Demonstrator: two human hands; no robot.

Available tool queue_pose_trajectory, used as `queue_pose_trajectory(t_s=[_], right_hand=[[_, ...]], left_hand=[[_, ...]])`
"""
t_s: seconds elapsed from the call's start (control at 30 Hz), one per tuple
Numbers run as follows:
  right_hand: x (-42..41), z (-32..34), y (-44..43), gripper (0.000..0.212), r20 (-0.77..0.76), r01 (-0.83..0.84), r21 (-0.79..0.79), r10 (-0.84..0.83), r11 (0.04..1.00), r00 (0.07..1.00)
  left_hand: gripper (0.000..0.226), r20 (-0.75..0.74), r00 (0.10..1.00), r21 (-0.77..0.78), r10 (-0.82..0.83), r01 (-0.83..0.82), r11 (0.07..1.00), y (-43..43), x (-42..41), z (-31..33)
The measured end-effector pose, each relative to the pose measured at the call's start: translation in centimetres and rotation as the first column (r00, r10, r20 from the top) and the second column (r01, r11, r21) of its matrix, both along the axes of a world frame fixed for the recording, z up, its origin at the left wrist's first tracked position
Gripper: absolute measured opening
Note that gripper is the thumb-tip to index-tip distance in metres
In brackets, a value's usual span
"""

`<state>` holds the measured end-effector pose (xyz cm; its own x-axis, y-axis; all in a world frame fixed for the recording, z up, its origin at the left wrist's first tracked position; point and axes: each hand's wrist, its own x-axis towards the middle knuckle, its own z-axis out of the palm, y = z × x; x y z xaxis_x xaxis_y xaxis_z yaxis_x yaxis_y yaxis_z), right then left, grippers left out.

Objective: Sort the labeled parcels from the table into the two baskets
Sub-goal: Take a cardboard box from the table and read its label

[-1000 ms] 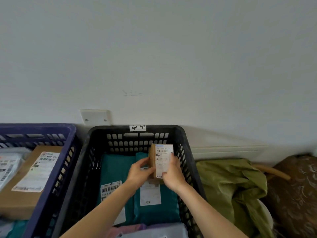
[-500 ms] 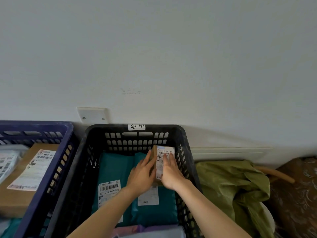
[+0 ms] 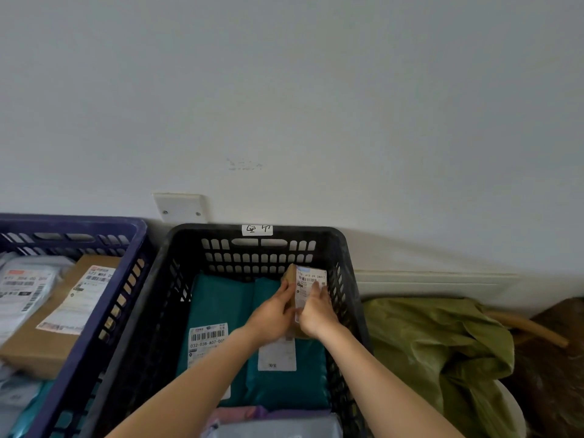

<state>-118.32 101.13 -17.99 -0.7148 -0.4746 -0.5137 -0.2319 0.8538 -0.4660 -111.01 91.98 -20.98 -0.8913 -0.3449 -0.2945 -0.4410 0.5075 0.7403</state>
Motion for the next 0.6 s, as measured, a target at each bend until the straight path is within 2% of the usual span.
queue_pose_trajectory(t_s=[0.2, 0.33, 0.6], right_hand=[[0.3, 1.1, 0.5, 0.083, -0.004, 0.027, -0.097, -0.027, 0.995, 1.0], [0.6, 2.5, 0.4, 0.075, -0.017, -0.014, -0.252, 0.01, 0.968, 1.0], [5.0, 8.2, -2.8, 0.059, -0.199, -0.18, -0.49, 0.091, 0.853, 0.976]], left_hand=[[0.067, -0.078, 0.995, 0.082, 0.069, -0.062, 0.995, 0.4, 1.6, 1.1], [0.062, -0.088, 0.986, -0.03, 0.142, -0.145, 0.989, -1.1, 3.7, 2.7], [0.058, -0.254, 0.931, -0.19, 0.264, -0.315, 0.93, -6.4, 11.3, 9.9]])
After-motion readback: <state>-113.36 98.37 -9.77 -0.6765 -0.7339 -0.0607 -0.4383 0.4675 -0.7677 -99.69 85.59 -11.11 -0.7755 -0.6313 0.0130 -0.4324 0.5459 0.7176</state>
